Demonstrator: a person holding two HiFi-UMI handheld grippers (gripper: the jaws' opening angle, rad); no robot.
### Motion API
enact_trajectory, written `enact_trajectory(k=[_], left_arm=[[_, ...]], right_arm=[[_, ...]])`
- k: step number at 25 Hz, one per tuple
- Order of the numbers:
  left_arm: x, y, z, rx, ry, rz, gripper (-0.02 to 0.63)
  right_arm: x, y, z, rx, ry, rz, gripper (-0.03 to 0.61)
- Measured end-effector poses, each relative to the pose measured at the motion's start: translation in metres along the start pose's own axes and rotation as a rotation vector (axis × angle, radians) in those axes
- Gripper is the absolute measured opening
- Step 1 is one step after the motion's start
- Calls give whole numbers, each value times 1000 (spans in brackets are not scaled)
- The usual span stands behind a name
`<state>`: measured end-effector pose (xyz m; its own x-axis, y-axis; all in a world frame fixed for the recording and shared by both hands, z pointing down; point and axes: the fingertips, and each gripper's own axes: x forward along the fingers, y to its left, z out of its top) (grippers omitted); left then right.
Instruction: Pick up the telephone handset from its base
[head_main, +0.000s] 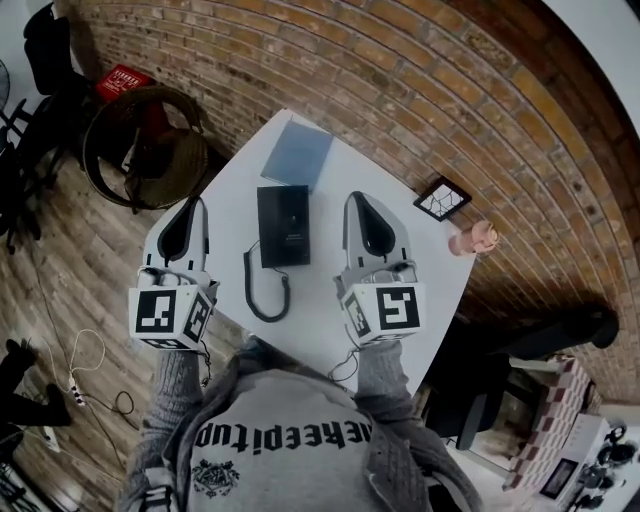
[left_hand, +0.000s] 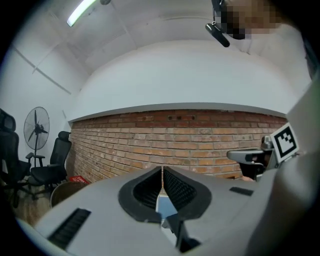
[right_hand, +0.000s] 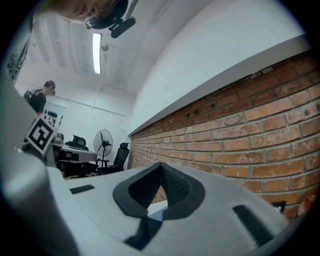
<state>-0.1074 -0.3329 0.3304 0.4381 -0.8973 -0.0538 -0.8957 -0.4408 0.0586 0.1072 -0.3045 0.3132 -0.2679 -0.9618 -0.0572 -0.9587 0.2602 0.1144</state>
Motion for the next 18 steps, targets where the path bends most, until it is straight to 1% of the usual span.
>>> enact_trajectory(k=[4, 9, 14, 18], left_arm=[[21, 1, -22, -19, 52, -62, 13], [40, 1, -60, -38, 146, -119, 14], [50, 1, -101, -53, 250, -171, 14], [54, -2, -132, -79, 329, -213, 14]], right_arm=[[14, -2, -21, 19, 46, -30, 5], [25, -5, -50, 43, 107, -59, 5], [30, -4, -79, 71, 161, -89, 5], [31, -2, -96, 77, 202, -98, 5]])
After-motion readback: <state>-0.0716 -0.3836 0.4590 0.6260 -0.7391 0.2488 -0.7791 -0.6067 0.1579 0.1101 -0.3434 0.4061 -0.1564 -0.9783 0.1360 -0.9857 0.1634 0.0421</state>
